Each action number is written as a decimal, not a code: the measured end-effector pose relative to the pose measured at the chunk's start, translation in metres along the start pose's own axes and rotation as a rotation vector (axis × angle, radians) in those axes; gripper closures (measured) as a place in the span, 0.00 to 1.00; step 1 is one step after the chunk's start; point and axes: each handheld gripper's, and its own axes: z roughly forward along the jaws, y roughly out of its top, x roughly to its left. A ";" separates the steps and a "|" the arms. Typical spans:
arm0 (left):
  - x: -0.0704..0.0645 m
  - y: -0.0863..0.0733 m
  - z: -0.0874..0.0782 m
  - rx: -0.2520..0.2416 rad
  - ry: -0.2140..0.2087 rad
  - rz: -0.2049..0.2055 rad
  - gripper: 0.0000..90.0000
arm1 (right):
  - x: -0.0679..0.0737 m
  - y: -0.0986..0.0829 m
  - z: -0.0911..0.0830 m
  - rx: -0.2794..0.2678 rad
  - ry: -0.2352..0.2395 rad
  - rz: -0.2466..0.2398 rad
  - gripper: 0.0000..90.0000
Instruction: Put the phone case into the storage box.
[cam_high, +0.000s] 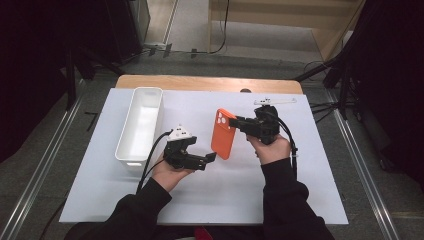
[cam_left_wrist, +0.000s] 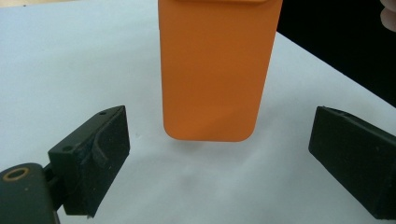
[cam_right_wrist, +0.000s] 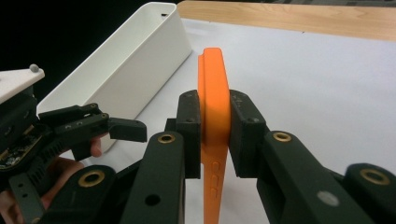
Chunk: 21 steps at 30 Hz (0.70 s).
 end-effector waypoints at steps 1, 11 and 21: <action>0.000 0.000 0.000 -0.002 -0.001 -0.007 0.06 | 0.000 -0.001 0.000 -0.004 -0.003 -0.004 0.83; 0.001 0.000 0.001 0.005 -0.005 -0.003 0.06 | 0.005 -0.011 -0.006 -0.053 -0.041 -0.037 0.83; 0.002 0.000 0.000 0.003 0.010 0.014 0.06 | 0.011 -0.023 -0.007 -0.093 -0.077 -0.080 0.83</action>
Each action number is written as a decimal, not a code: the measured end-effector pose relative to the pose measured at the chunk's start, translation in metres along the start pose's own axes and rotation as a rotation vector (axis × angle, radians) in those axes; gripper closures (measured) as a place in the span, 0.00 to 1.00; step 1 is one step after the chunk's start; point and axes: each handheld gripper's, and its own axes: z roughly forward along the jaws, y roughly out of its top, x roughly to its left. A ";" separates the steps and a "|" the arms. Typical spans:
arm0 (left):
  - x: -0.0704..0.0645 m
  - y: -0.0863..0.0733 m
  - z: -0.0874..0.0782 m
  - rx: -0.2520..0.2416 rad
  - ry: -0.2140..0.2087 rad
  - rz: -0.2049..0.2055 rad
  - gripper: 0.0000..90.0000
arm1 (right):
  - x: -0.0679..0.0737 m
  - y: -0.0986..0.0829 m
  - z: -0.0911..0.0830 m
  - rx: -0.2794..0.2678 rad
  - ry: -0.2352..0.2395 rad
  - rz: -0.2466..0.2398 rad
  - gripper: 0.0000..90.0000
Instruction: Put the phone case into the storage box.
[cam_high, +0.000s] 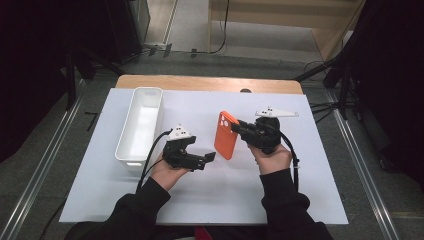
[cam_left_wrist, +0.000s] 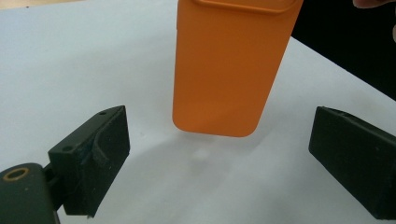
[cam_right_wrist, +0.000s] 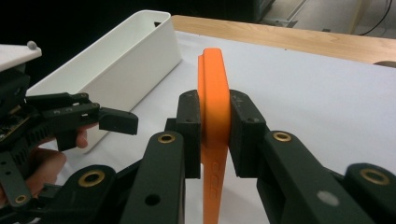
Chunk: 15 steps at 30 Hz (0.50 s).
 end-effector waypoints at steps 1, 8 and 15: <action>0.000 0.000 0.000 0.000 0.001 0.004 0.06 | 0.001 -0.001 0.000 -0.001 -0.004 -0.004 0.83; 0.001 -0.001 0.001 0.017 -0.004 0.019 0.06 | 0.006 -0.005 -0.001 -0.023 -0.010 -0.015 0.83; 0.001 0.002 0.002 0.052 -0.020 0.023 0.06 | 0.012 -0.009 0.002 -0.023 -0.013 -0.014 0.83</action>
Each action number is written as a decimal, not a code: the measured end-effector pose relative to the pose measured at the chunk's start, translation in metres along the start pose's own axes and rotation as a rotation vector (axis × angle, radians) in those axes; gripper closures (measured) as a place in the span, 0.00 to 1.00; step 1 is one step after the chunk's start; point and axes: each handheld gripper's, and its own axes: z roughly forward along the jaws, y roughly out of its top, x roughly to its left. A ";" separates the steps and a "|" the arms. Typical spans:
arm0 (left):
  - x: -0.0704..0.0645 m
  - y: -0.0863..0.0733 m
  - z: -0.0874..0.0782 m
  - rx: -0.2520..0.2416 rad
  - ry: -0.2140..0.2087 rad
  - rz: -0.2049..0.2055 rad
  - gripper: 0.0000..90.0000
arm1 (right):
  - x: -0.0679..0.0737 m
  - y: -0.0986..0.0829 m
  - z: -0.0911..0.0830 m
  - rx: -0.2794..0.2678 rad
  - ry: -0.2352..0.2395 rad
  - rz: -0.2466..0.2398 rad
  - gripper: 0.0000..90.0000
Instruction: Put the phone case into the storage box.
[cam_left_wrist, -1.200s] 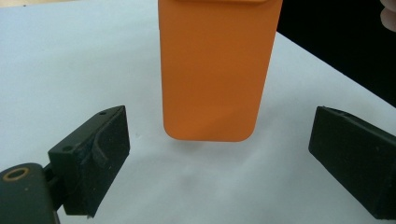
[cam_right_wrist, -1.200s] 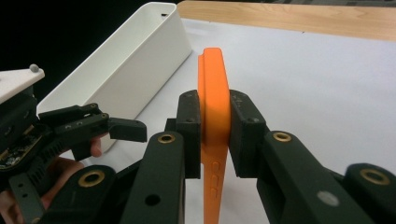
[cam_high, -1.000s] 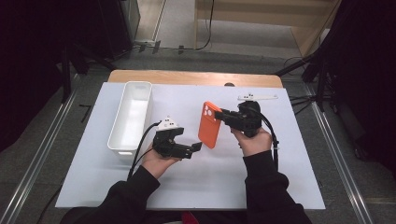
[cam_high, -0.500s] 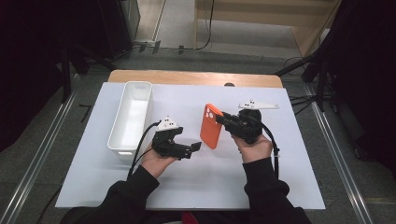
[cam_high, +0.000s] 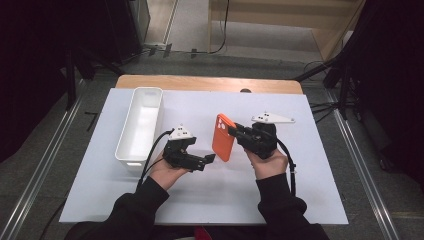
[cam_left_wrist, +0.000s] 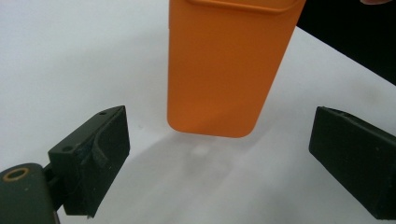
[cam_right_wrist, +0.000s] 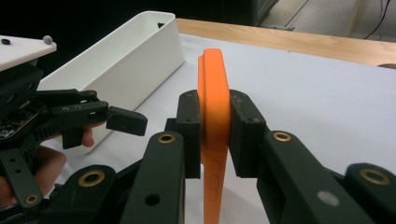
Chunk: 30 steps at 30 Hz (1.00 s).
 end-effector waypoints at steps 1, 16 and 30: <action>0.000 0.000 0.000 -0.004 0.003 0.003 0.06 | 0.001 -0.001 0.000 -0.004 0.000 -0.002 0.83; 0.001 0.014 -0.005 -0.004 -0.018 0.065 0.00 | 0.007 -0.003 0.003 -0.022 0.012 0.007 0.83; -0.002 0.028 -0.004 0.014 -0.031 0.124 0.00 | 0.010 -0.002 0.002 -0.018 0.031 0.024 0.83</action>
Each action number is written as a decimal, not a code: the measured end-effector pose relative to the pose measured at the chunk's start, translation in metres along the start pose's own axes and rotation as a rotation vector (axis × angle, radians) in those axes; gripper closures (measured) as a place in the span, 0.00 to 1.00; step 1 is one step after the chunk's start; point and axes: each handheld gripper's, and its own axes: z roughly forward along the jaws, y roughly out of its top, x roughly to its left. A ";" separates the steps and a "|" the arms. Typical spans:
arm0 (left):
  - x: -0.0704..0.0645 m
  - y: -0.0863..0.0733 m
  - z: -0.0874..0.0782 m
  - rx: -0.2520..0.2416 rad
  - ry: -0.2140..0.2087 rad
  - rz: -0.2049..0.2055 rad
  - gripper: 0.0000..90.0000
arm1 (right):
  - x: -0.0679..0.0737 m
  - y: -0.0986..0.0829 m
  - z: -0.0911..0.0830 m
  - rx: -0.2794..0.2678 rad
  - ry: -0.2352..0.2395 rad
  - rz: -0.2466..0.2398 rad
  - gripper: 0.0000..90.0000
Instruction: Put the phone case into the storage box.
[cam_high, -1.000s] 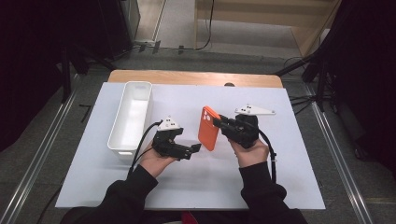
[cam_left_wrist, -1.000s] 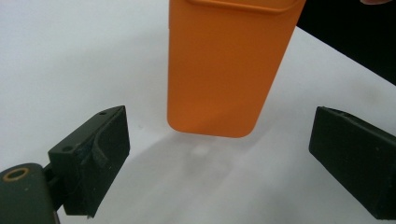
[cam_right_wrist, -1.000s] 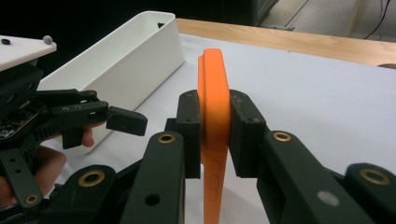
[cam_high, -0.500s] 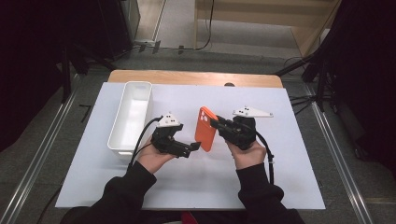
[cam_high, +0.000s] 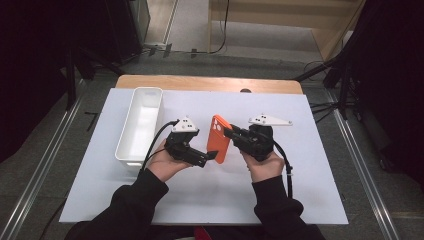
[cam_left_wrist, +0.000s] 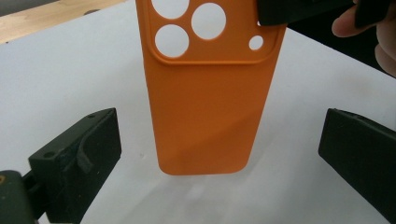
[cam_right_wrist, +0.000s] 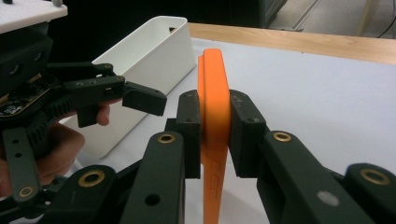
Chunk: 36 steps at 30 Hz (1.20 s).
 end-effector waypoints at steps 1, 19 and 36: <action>0.000 0.001 0.000 -0.002 0.000 -0.006 0.00 | 0.000 0.000 0.000 0.000 0.001 0.000 0.83; 0.004 0.015 0.006 -0.010 0.025 -0.014 0.00 | 0.005 0.002 0.000 0.003 0.019 0.004 0.83; -0.001 0.021 0.016 -0.006 0.035 0.007 0.00 | 0.010 0.002 0.000 0.006 0.027 0.002 0.83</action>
